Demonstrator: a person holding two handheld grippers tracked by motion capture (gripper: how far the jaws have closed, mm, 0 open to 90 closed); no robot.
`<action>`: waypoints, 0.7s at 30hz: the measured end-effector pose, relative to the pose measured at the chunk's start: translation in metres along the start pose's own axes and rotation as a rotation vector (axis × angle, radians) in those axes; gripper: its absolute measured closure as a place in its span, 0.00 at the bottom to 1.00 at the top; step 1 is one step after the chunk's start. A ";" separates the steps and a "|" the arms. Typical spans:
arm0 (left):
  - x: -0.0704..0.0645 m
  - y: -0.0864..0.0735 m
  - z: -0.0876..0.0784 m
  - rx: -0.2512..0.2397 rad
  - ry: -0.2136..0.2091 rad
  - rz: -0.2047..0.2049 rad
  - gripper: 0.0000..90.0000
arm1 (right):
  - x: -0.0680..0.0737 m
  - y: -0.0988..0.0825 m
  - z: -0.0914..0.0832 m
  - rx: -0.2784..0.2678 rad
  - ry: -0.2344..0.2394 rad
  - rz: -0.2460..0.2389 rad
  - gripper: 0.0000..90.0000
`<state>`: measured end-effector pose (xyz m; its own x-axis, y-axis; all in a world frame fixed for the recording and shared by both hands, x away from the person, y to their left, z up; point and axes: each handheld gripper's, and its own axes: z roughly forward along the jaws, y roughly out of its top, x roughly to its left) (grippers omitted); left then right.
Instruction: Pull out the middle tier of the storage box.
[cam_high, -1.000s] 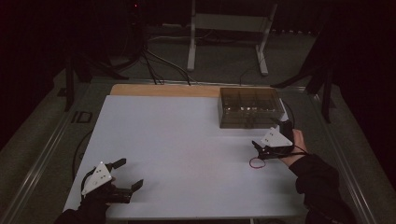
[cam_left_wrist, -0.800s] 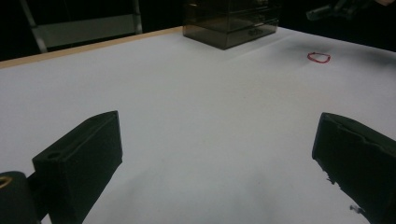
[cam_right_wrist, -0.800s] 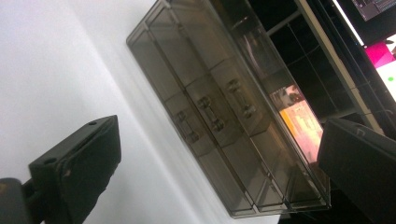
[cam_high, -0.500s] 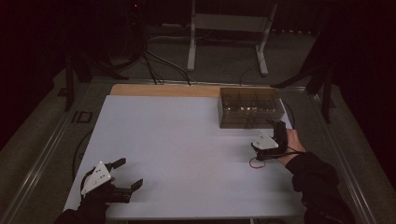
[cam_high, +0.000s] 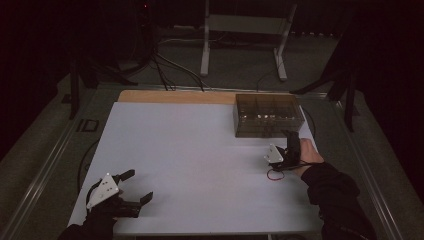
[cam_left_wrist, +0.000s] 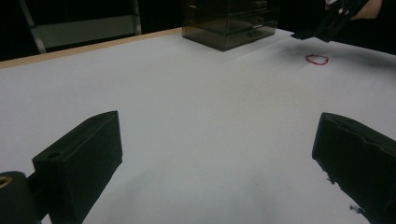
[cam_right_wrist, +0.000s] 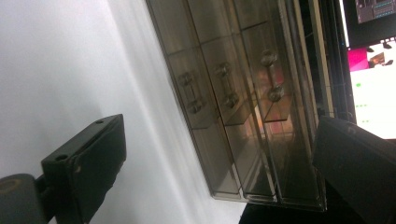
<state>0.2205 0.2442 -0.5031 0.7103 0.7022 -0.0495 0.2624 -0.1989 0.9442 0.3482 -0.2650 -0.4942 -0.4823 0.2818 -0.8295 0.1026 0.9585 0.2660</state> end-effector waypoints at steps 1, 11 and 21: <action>0.000 0.000 0.000 0.000 0.000 0.000 0.04 | 0.001 0.000 0.002 0.012 0.000 -0.007 0.04; -0.001 0.000 0.000 -0.004 -0.002 0.005 0.04 | 0.010 0.007 0.012 0.055 -0.032 -0.086 0.07; 0.000 -0.001 0.000 0.001 -0.007 0.002 0.04 | 0.010 0.011 0.021 0.094 -0.079 -0.151 0.20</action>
<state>0.2200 0.2443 -0.5039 0.7153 0.6970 -0.0501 0.2618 -0.2007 0.9440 0.3630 -0.2507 -0.5104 -0.4287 0.1335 -0.8935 0.1171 0.9889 0.0915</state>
